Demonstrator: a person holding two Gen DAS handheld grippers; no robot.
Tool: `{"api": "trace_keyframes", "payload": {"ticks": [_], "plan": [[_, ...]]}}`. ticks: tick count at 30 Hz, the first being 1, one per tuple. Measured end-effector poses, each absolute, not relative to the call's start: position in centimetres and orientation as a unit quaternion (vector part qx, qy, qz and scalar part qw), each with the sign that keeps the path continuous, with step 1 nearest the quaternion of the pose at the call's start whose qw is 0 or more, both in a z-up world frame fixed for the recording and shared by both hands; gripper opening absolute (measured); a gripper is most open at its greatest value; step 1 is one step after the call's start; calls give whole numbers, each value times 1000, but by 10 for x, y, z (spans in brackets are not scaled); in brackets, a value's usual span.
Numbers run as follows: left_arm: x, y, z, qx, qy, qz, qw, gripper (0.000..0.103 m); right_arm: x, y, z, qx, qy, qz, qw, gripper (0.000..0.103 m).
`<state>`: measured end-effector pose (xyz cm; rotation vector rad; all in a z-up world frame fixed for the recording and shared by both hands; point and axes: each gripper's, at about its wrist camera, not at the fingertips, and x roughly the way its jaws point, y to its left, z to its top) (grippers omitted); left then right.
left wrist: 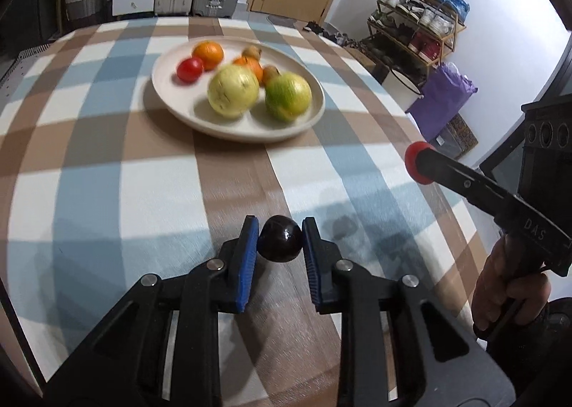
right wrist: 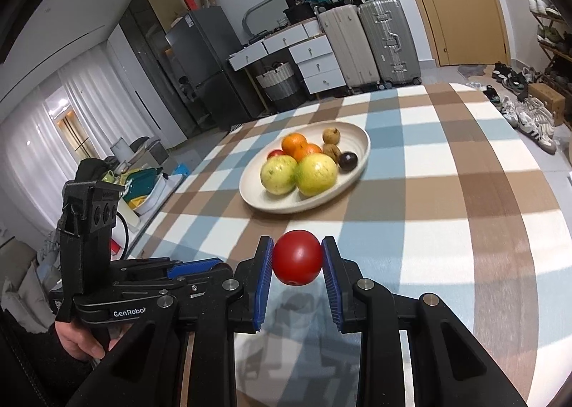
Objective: Organize fruits
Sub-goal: 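Grasp the dark purple plum with the left tool while the right tool lifts the tomato, then carry the plum in the left tool over the plate while the right tool brings the tomato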
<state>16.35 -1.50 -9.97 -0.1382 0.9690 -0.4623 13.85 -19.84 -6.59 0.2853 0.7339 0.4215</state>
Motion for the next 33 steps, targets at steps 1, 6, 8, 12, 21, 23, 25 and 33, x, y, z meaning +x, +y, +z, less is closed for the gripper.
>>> {"api": "trace_keyframes", "payload": {"ticks": [1, 6, 8, 12, 21, 23, 25, 33], "plan": [[166, -13, -96, -67, 459, -220, 858, 22, 142, -197, -63, 136, 353, 206, 902, 28], [190, -4, -75, -69, 446, -222, 864, 22, 160, -190, -50, 129, 343, 218, 904, 28], [200, -2, -67, -69, 442, -222, 866, 22, 168, -188, -45, 126, 340, 221, 905, 28], [225, -1, -49, -65, 435, -225, 869, 22, 189, -186, -35, 126, 338, 224, 905, 28], [275, -8, -13, -44, 416, -230, 879, 22, 236, -180, -14, 107, 334, 220, 910, 28], [284, -12, -11, -39, 417, -232, 878, 22, 245, -180, -12, 106, 334, 219, 911, 28], [297, -14, -8, -33, 415, -224, 881, 22, 257, -181, -12, 110, 335, 220, 910, 28], [339, -28, -8, -28, 422, -229, 877, 22, 292, -184, -17, 114, 343, 206, 909, 28]]}}
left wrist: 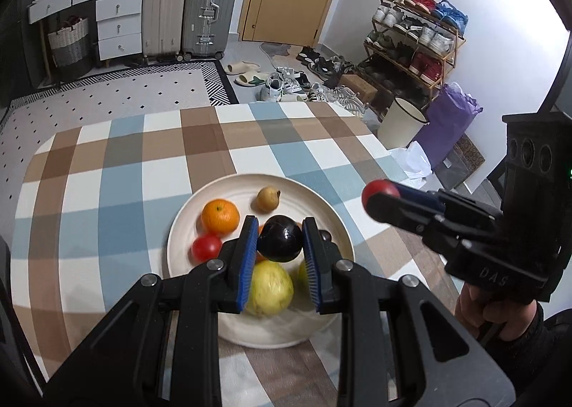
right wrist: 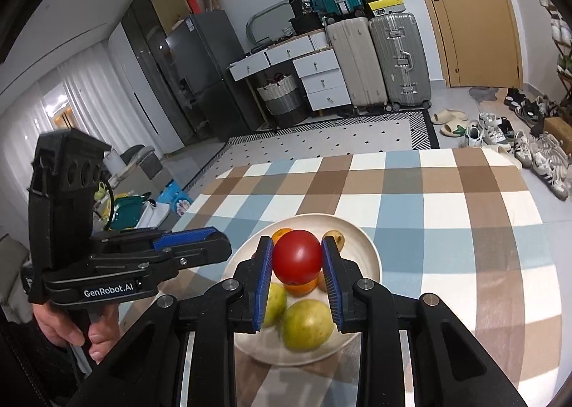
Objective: Organize fruits
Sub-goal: 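Carry the plum in the left tool over the plate while the right tool brings the tomato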
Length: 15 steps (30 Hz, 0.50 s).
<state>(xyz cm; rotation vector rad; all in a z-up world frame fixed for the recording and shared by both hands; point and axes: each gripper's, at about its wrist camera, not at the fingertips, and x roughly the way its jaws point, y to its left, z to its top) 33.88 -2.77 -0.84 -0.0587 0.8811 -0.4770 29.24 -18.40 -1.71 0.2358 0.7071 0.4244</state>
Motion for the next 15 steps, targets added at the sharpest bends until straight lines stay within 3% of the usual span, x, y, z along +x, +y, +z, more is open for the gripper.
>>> {"api": "trace_keyframes", "payload": {"ticks": [15], "plan": [[400, -49, -60, -32, 456, -233, 858, 22, 331, -192, -48, 134, 375, 187, 898, 28]]}}
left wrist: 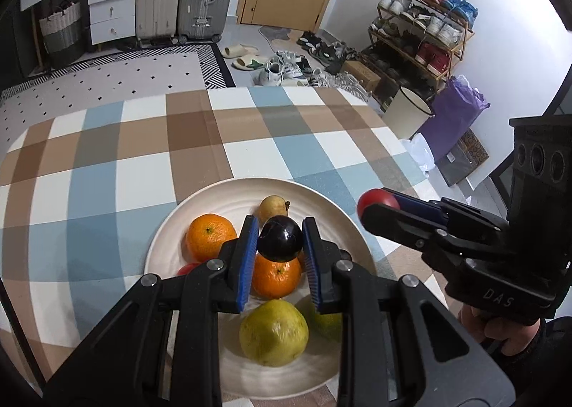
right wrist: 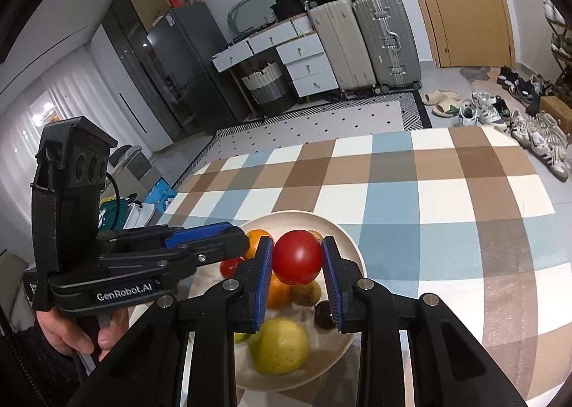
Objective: Organize fruits
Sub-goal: 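Carry the plum in the left tool over the plate while the right tool brings the tomato, then open both tools to set the plum and tomato on the plate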
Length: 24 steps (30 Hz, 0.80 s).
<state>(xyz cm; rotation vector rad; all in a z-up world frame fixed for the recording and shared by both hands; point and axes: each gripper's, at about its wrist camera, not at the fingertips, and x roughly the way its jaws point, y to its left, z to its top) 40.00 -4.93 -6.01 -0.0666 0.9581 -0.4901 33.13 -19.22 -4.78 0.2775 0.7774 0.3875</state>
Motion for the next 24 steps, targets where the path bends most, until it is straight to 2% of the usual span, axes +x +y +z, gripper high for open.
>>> {"api": "trace_keyframes", "payload": {"ticks": [17, 22, 24], "plan": [[417, -63, -87, -24, 460, -234, 856, 22, 352, -193, -88, 144, 410, 185, 881, 29], [415, -62, -84, -20, 457, -227, 860, 22, 348, -201, -83, 162, 393, 183, 886, 44], [411, -59, -80, -18, 452, -223, 864, 22, 345, -203, -79, 162, 387, 186, 888, 44]]}}
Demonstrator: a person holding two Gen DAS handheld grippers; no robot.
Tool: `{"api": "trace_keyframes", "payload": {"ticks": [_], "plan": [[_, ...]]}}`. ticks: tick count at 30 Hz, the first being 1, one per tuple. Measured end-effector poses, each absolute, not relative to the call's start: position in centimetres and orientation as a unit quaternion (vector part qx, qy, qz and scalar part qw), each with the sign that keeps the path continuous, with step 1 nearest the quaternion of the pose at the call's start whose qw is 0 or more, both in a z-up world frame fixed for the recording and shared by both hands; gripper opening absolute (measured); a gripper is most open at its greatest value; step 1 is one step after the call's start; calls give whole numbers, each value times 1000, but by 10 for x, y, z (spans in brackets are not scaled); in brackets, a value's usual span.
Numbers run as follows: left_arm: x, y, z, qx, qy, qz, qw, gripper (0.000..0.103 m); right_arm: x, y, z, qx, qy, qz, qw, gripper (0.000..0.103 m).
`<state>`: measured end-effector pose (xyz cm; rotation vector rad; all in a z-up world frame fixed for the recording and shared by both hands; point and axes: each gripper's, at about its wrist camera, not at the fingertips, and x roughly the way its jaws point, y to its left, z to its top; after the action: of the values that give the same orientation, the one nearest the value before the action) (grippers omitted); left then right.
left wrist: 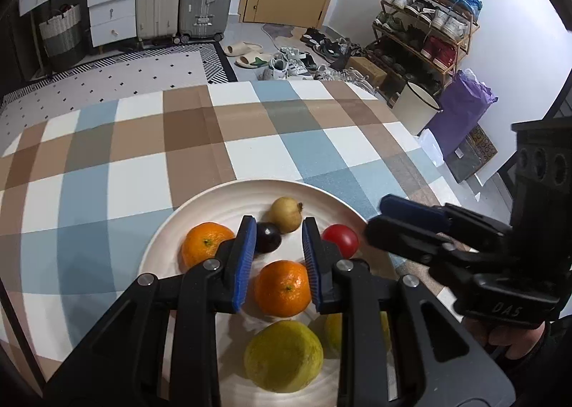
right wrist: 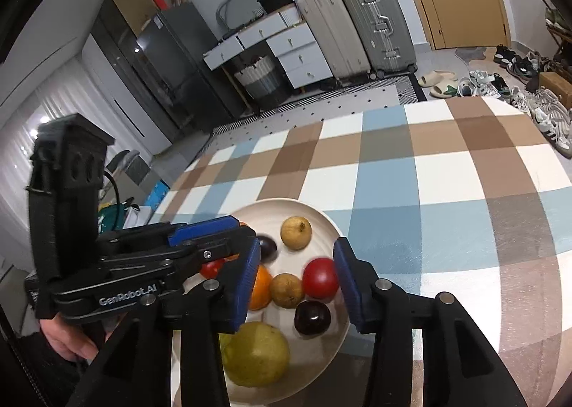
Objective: Organize fruits
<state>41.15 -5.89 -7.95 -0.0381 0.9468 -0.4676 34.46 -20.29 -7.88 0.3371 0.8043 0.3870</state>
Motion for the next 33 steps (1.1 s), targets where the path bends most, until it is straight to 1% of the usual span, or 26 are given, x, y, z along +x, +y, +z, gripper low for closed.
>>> {"api": "trace_keyframes", "payload": {"ticks": [6, 9, 17, 20, 22, 23, 24, 25, 26, 28, 32, 33], "plan": [[395, -42, -59, -32, 434, -210, 876, 23, 327, -210, -60, 162, 363, 182, 899, 44], [380, -34, -46, -16, 416, -190, 889, 23, 317, -211, -48, 160, 352, 181, 904, 44], [337, -16, -17, -13, 385, -161, 909, 24, 279, -206, -19, 145, 316, 193, 918, 48], [315, -14, -7, -14, 374, -156, 914, 31, 263, -201, -10, 134, 305, 195, 922, 49], [303, -16, -1, -13, 368, -153, 917, 40, 254, -199, -6, 130, 300, 197, 924, 49], [296, -16, 2, -11, 364, -150, 919, 43, 248, -198, -3, 128, 296, 197, 926, 50], [288, -16, 6, -8, 358, -145, 922, 48, 245, -197, -2, 127, 294, 197, 927, 52], [281, -16, 10, -6, 352, -141, 925, 54, 240, -195, 0, 125, 291, 198, 928, 54], [273, -16, 14, -3, 344, -135, 929, 57, 236, -194, 2, 123, 288, 199, 929, 57], [257, -14, 21, -1, 327, -127, 936, 68, 222, -189, 7, 112, 273, 198, 935, 70], [226, -7, 35, -5, 302, -113, 947, 80, 201, -181, 14, 97, 247, 206, 942, 78], [218, -6, 38, -5, 296, -109, 949, 82, 196, -179, 15, 95, 242, 208, 943, 82]]}}
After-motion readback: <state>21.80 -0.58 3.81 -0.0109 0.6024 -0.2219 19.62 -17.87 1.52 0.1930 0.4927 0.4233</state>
